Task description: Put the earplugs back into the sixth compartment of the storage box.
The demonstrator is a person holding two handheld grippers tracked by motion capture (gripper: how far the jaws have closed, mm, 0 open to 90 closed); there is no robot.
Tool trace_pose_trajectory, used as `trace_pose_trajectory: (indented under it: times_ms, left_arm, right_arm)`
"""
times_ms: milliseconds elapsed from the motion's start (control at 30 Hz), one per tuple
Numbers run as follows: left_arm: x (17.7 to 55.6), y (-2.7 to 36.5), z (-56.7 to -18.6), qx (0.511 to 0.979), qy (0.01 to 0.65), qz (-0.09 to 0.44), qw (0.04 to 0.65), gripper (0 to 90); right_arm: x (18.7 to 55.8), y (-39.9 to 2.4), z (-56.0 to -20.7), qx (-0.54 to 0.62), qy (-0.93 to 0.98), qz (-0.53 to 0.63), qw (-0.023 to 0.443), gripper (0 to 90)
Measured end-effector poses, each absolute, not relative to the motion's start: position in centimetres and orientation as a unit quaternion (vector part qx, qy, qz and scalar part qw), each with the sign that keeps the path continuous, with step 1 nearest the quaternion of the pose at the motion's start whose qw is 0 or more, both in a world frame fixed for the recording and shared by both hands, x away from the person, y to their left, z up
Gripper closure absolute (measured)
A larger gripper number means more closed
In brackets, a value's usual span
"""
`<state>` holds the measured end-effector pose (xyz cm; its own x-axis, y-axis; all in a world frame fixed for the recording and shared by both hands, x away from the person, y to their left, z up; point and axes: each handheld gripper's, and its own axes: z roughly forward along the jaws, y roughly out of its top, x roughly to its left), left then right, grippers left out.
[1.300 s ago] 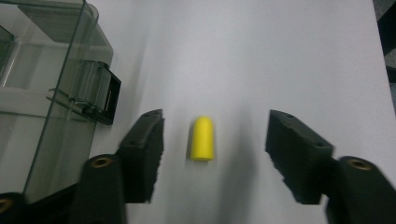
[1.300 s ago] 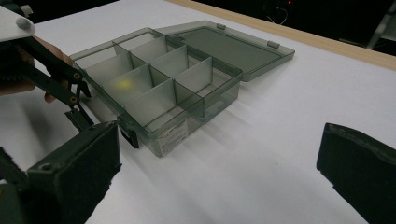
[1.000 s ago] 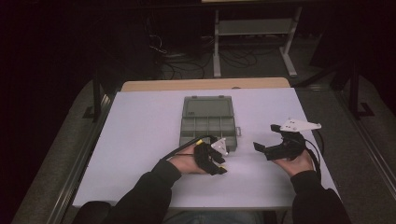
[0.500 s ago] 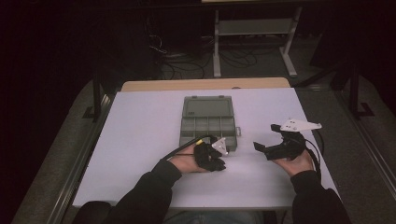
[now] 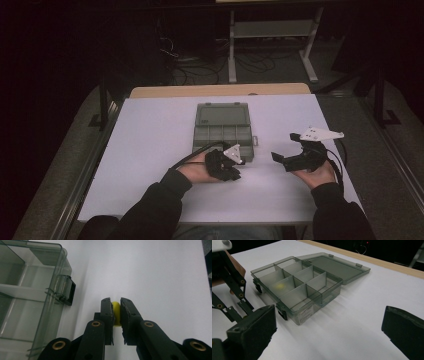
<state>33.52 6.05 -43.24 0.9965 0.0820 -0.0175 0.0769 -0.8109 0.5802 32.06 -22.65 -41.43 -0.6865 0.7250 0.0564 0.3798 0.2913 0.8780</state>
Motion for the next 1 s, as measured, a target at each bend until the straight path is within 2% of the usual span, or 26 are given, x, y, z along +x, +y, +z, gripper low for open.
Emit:
trace_pose_trajectory:
  times_ms: [1000]
  left_arm:
    - [34.4,9.2,-36.3,0.943,0.054,0.064,0.321,81.0]
  right_arm:
    - [32.1,-22.6,-41.5,0.354,0.784,0.478,0.176,0.0]
